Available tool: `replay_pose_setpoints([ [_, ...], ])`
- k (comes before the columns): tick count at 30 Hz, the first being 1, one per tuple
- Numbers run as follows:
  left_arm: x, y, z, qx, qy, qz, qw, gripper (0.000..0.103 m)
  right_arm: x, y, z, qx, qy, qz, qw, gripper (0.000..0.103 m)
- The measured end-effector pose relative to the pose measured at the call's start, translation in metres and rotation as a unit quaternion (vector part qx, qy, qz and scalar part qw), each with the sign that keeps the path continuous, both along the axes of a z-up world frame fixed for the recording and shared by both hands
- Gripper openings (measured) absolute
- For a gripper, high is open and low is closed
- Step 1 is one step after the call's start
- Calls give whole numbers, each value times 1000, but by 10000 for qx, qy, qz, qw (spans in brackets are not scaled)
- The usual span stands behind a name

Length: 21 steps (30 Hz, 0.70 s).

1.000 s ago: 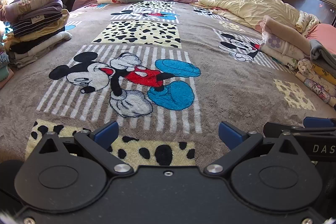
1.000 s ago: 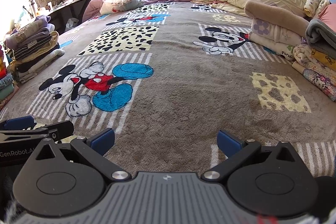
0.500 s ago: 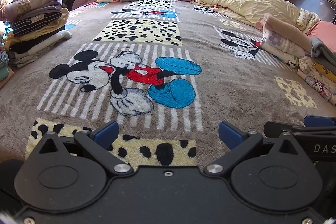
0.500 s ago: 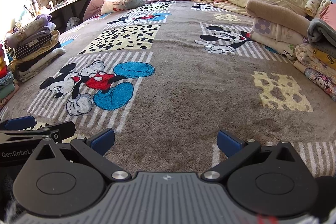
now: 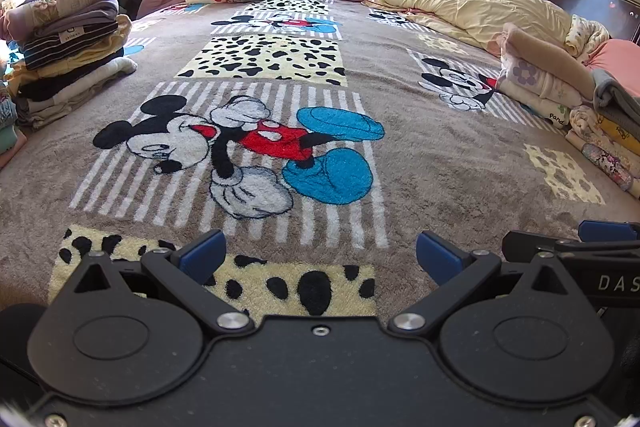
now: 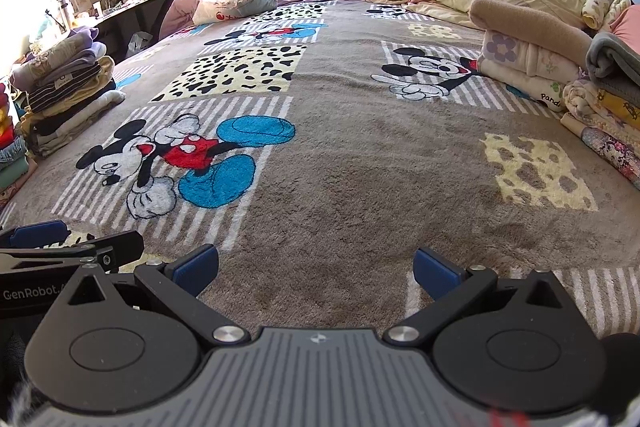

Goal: Fold clothes

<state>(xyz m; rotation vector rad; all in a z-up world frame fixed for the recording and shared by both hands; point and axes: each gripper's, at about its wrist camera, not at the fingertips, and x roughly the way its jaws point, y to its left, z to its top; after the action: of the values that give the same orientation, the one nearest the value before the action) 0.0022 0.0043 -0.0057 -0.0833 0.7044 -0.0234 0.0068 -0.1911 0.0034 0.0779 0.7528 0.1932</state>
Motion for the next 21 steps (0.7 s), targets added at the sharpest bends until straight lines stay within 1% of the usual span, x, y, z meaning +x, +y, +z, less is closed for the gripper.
replay_pose_setpoints([
  [13,1,-1,-1,34,35,45,10000,103,1,1,-3,24,14,32,10000,103],
  [17,2,8,1,4,10,200,9998,103,6,5,-2,74,-12,165,9998,103],
  [21,5,27,9,-183,-73,443,9988,103,15,17,4,114,-129,408,9990,103],
])
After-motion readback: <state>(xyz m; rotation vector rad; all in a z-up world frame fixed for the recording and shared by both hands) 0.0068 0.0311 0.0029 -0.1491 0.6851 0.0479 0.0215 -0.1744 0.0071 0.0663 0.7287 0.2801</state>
